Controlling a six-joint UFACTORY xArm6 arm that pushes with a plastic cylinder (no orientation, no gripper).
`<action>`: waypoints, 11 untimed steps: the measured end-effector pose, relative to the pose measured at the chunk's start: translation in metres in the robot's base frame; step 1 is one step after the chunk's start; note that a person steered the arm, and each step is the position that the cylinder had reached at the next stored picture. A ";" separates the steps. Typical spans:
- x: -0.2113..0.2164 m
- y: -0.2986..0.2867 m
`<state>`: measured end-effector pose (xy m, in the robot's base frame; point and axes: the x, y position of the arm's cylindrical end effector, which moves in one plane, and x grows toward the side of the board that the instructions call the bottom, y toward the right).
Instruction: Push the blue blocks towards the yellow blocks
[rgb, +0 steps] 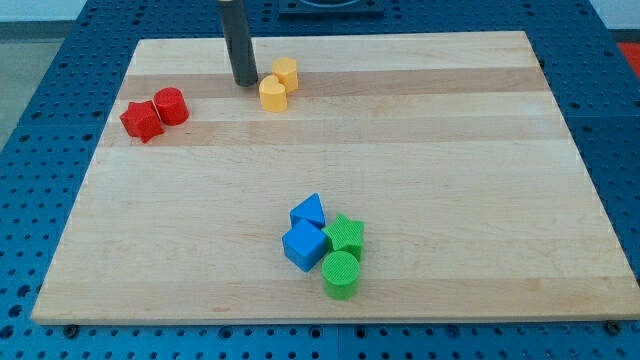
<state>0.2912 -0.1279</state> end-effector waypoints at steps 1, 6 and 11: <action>0.044 -0.001; 0.326 0.034; 0.251 0.106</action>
<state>0.5426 -0.0222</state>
